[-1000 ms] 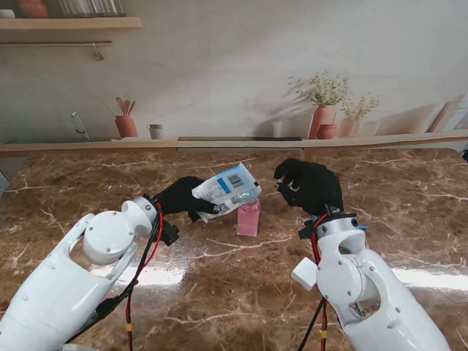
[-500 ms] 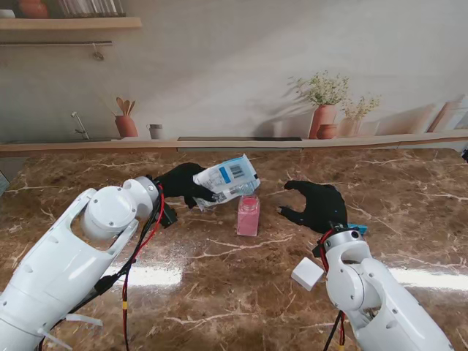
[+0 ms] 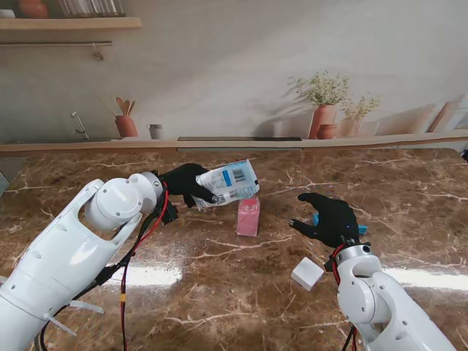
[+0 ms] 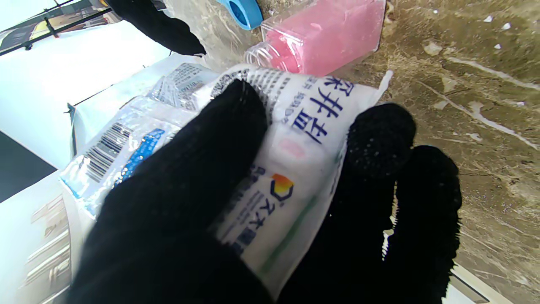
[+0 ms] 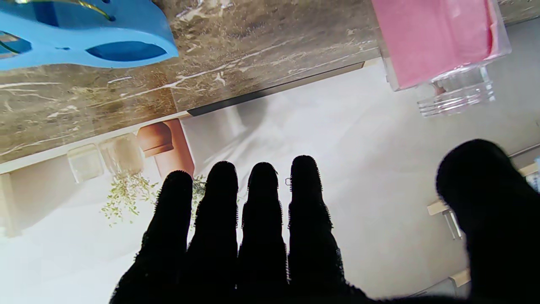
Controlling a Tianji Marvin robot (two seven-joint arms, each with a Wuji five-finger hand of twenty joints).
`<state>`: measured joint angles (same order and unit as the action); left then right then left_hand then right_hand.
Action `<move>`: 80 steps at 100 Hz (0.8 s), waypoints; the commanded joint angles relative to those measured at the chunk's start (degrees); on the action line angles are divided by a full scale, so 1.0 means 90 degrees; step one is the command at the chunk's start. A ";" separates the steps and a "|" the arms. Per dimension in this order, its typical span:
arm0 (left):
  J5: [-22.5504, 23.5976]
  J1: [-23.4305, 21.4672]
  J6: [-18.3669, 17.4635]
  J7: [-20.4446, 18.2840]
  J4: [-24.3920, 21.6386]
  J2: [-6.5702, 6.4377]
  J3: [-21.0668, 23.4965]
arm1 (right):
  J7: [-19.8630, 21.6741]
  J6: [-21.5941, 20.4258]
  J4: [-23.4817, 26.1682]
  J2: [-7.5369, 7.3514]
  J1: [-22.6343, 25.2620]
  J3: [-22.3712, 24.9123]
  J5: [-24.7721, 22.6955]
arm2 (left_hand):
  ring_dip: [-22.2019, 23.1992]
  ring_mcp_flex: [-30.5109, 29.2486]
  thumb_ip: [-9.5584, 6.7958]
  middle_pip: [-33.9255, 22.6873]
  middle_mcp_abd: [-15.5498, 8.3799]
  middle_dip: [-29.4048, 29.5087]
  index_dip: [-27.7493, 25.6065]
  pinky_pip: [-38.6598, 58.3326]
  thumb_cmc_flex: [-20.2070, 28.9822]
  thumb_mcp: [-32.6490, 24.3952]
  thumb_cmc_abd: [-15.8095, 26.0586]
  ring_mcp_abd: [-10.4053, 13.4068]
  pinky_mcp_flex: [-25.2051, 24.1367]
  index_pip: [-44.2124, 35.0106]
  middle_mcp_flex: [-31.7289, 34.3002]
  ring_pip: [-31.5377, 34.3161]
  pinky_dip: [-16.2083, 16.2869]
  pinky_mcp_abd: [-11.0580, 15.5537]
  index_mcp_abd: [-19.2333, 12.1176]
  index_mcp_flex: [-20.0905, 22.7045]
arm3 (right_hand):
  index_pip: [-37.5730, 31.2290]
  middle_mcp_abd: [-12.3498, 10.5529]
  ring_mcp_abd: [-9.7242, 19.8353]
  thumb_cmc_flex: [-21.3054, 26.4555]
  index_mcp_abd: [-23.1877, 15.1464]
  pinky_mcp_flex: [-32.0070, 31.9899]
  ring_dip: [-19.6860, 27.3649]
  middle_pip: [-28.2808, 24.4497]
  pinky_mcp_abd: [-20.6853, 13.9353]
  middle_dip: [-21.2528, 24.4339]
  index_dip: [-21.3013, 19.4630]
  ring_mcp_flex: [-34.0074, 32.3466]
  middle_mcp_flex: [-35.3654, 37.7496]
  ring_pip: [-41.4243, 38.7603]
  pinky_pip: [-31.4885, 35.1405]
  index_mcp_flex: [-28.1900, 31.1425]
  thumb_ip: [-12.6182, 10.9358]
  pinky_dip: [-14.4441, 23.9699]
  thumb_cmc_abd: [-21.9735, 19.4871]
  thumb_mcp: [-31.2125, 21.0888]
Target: Fill the seasoning bottle
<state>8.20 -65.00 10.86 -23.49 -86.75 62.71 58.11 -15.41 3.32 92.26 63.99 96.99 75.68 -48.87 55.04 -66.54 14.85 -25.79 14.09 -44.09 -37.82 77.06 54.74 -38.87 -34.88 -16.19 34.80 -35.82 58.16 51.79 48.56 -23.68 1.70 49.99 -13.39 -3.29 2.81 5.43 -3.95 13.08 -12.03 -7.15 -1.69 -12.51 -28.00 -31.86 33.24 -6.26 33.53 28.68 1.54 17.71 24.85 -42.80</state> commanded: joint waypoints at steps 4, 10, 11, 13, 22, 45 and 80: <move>0.0083 0.0132 0.0109 -0.0063 0.0000 -0.0014 -0.0049 | 0.0090 0.0088 -0.0071 0.0016 0.0097 0.0011 0.0117 | 0.0015 -0.0176 -0.0217 -0.1436 -0.0531 -0.0345 -0.0562 0.0278 0.1044 -0.1404 0.1136 0.0180 0.0026 -0.2369 0.0569 0.0203 0.0170 0.0011 -0.0471 0.0669 | 0.0059 0.0048 0.0021 -0.0170 -0.0118 -0.0091 0.0063 -0.0007 -0.0075 0.0094 -0.0014 0.0211 -0.0148 -0.0027 -0.0133 -0.0151 -0.0197 -0.0079 -0.0167 -0.0119; 0.0172 0.0180 0.0168 -0.0042 -0.0010 -0.0012 -0.0096 | 0.0102 0.0111 -0.0078 0.0019 0.0103 0.0008 0.0151 | 0.0004 -0.0206 -0.0205 -0.1440 -0.0527 -0.0338 -0.0552 0.0270 0.1033 -0.1433 0.1116 0.0178 0.0065 -0.2369 0.0584 0.0201 0.0154 0.0005 -0.0462 0.0679 | 0.0054 0.0065 0.0018 -0.0151 -0.0124 -0.0103 0.0057 -0.0001 -0.0064 0.0089 -0.0023 0.0229 -0.0170 -0.0024 -0.0132 -0.0157 -0.0188 -0.0071 -0.0191 -0.0114; 0.0187 0.0189 0.0181 -0.0041 -0.0012 -0.0012 -0.0104 | 0.0106 0.0113 -0.0078 0.0019 0.0105 0.0007 0.0158 | 0.0003 -0.0207 -0.0204 -0.1439 -0.0527 -0.0337 -0.0551 0.0270 0.1031 -0.1436 0.1114 0.0178 0.0068 -0.2368 0.0582 0.0201 0.0152 0.0005 -0.0457 0.0679 | 0.0054 0.0067 0.0011 -0.0152 -0.0129 -0.0104 0.0056 -0.0001 -0.0062 0.0088 -0.0024 0.0236 -0.0171 -0.0021 -0.0131 -0.0160 -0.0186 -0.0069 -0.0196 -0.0112; 0.0223 0.0211 0.0208 -0.0046 -0.0019 -0.0016 -0.0121 | 0.0113 0.0116 -0.0077 0.0020 0.0108 0.0006 0.0171 | 0.0001 -0.0210 -0.0202 -0.1440 -0.0524 -0.0336 -0.0548 0.0270 0.1032 -0.1444 0.1110 0.0179 0.0069 -0.2367 0.0584 0.0201 0.0149 0.0005 -0.0451 0.0680 | 0.0052 0.0069 0.0008 -0.0147 -0.0138 -0.0108 0.0052 -0.0002 -0.0052 0.0085 -0.0027 0.0235 -0.0172 -0.0024 -0.0131 -0.0162 -0.0183 -0.0066 -0.0202 -0.0110; 0.0403 0.0306 0.0313 -0.0073 -0.0038 -0.0032 -0.0199 | 0.0099 0.0112 -0.0090 0.0028 0.0114 -0.0002 0.0211 | -0.0005 -0.0258 -0.0183 -0.1445 -0.0511 -0.0329 -0.0535 0.0299 0.1014 -0.1479 0.1082 0.0187 0.0120 -0.2367 0.0601 0.0220 0.0141 -0.0007 -0.0450 0.0695 | 0.0036 0.0076 -0.0017 -0.0120 -0.0159 -0.0112 0.0032 -0.0011 -0.0031 0.0068 -0.0045 0.0235 -0.0165 -0.0036 -0.0126 -0.0147 -0.0169 -0.0050 -0.0212 -0.0107; 0.0694 0.0593 0.0612 -0.0220 -0.0051 -0.0069 -0.0459 | 0.0017 0.0122 -0.0157 0.0052 0.0115 -0.0001 0.0295 | -0.0023 -0.0310 -0.0153 -0.1421 -0.0479 -0.0293 -0.0486 0.0365 0.1006 -0.1553 0.1062 0.0159 0.0171 -0.2327 0.0599 0.0256 0.0117 -0.0070 -0.0370 0.0679 | 0.0012 0.0086 -0.0041 -0.0043 -0.0171 -0.0144 -0.0016 -0.0035 0.0016 0.0013 -0.0081 0.0253 -0.0144 -0.0052 -0.0123 -0.0135 -0.0150 -0.0005 -0.0209 -0.0117; 0.1001 0.1337 0.1024 -0.0497 0.0053 -0.0085 -0.1066 | -0.0053 0.0137 -0.0243 0.0080 0.0109 -0.0040 0.0426 | -0.0049 -0.0446 -0.0094 -0.1307 -0.0415 -0.0203 -0.0367 0.0455 0.1000 -0.1596 0.0997 0.0241 0.0327 -0.2210 0.0613 0.0311 0.0060 -0.0059 -0.0273 0.0675 | -0.0006 0.0095 -0.0105 0.0029 -0.0203 -0.0149 -0.0088 -0.0042 0.0063 -0.0051 -0.0118 0.0266 -0.0132 -0.0079 -0.0105 -0.0112 -0.0131 0.0075 -0.0202 -0.0124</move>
<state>16.95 -54.26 19.42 -27.85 -86.08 61.58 48.47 -16.48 4.21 90.70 64.44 97.47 75.44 -45.53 54.97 -67.93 15.84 -26.06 14.28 -44.09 -37.82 77.39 54.74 -39.24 -34.88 -16.19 36.45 -36.27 58.16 51.79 48.57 -23.68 1.96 49.99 -13.47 -2.62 2.10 5.61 -4.79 12.45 -12.03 -7.23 -1.37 -12.51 -28.58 -31.86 32.82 -6.81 33.54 28.68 1.54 17.70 23.71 -42.82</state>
